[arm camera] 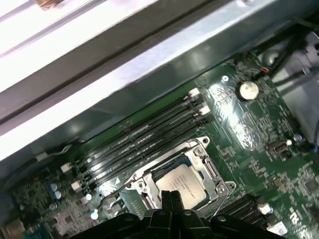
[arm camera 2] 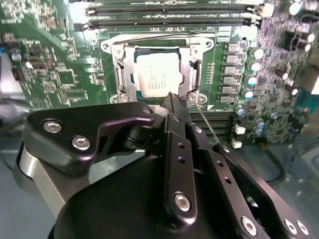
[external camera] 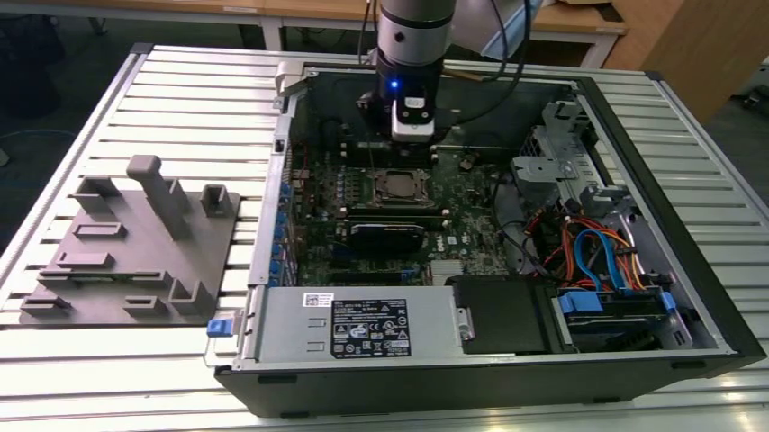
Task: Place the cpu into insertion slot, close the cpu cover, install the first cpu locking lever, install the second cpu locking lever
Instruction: 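Install the first cpu locking lever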
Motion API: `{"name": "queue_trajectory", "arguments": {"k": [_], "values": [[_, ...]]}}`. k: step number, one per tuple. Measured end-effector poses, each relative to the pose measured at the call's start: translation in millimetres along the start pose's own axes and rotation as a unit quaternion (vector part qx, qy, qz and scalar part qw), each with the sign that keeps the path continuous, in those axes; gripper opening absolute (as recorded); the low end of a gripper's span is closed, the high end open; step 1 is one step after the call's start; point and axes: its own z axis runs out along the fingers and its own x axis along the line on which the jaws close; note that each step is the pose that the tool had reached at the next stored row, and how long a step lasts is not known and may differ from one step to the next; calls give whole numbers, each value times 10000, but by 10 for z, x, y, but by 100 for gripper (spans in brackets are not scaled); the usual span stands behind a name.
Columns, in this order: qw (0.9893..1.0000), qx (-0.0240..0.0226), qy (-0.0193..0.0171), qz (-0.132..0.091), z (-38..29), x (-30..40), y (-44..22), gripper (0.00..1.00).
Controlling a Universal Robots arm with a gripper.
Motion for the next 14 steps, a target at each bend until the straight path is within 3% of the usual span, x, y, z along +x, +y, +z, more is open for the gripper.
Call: {"name": "queue_trajectory", "arguments": {"k": [6,14], "values": [[9988,3,16,-483,4,0,0,10],[9974,3,24,-726,7,17,-10,10]]}}
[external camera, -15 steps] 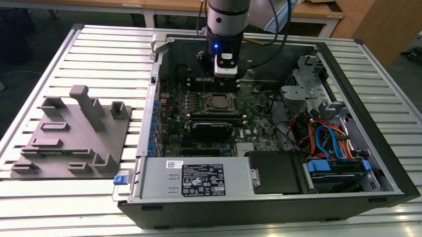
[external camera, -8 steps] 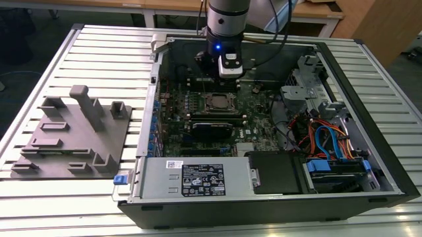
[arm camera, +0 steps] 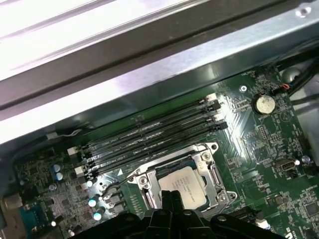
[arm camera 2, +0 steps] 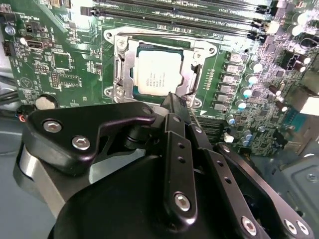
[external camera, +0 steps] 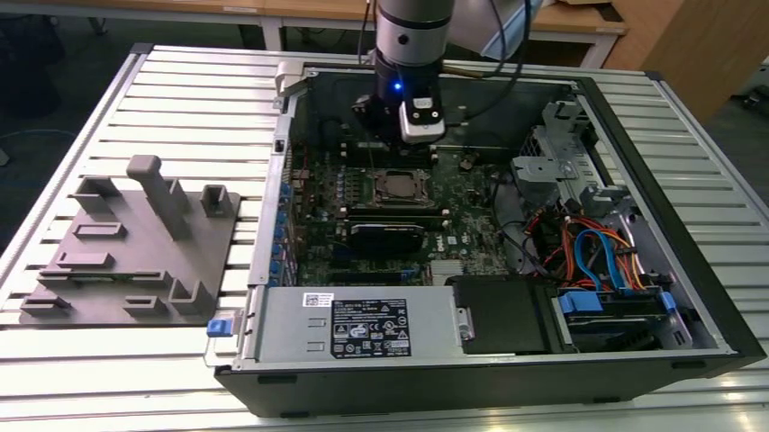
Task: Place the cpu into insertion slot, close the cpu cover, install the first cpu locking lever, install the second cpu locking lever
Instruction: 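Install the first cpu locking lever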
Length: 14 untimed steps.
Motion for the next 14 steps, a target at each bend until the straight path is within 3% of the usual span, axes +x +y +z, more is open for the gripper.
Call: {"name": "queue_trajectory", "arguments": {"k": [3,6,14], "values": [[9999,3,4,-124,4,18,-8,10],[9992,4,13,-392,8,18,-8,10],[9949,7,33,-1005,12,20,-9,10]]}}
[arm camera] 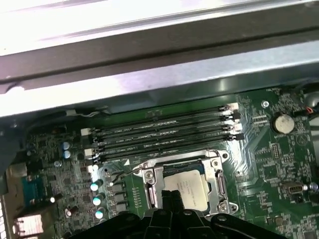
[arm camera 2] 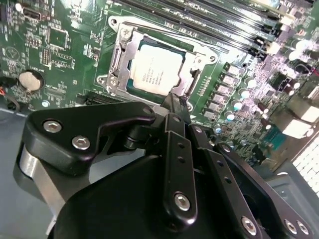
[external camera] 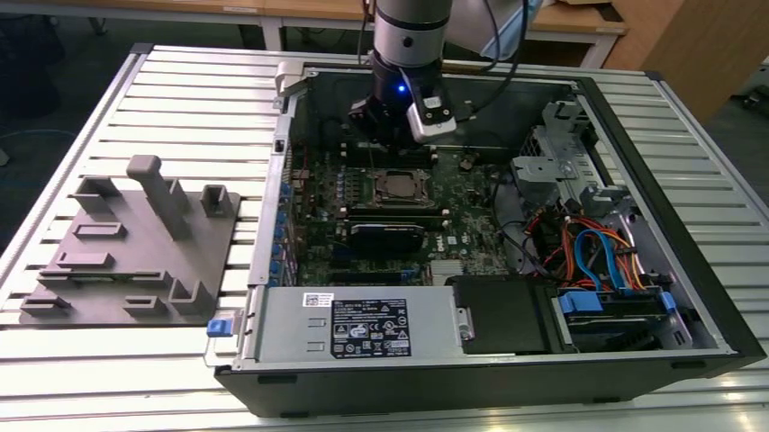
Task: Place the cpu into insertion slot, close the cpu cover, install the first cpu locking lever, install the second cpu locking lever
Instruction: 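Install the first cpu locking lever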
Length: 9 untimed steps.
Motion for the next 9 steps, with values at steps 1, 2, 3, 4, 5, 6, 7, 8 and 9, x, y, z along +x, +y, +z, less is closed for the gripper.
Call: {"name": "queue_trajectory", "arguments": {"k": [1,2,3,4,5,6,7,8,9], "values": [[10000,0,1,-29,1,4,-1,10],[10000,-1,1,-47,1,14,-2,10],[10000,0,2,-57,0,31,-6,10],[10000,0,2,-61,0,55,-10,10],[10000,-2,3,-65,0,82,-15,10],[10000,-3,3,-69,0,112,-20,10],[10000,-5,3,-72,0,137,-25,10],[10000,-7,4,-76,0,159,-28,10],[10000,-7,4,-82,0,180,-32,10]]}}
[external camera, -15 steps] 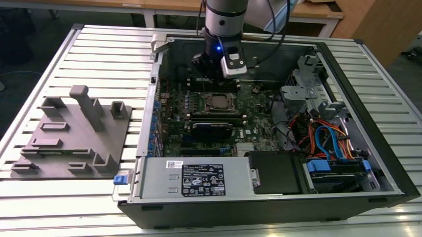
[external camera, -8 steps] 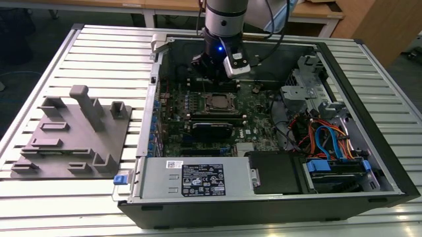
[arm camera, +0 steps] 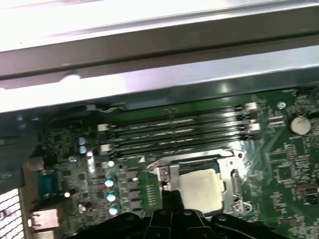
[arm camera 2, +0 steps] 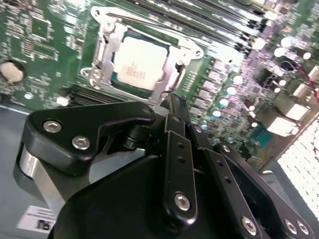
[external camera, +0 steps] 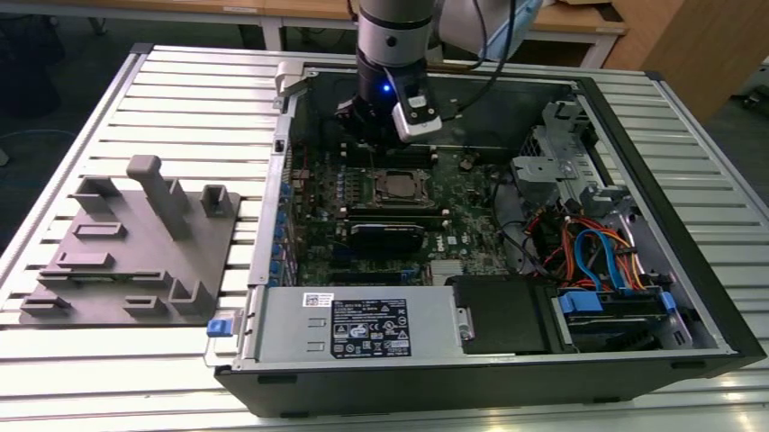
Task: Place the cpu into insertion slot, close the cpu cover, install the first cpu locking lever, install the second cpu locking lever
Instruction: 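Install the first cpu locking lever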
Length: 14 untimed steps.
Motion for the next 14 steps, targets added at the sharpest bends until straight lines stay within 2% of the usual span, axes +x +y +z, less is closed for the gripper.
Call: {"name": "queue_trajectory", "arguments": {"k": [5,10,14], "values": [[10000,-7,2,-42,1,96,-16,10],[9997,-28,12,-239,2,109,-18,10],[9997,-28,5,-248,-2,162,-26,10]]}}
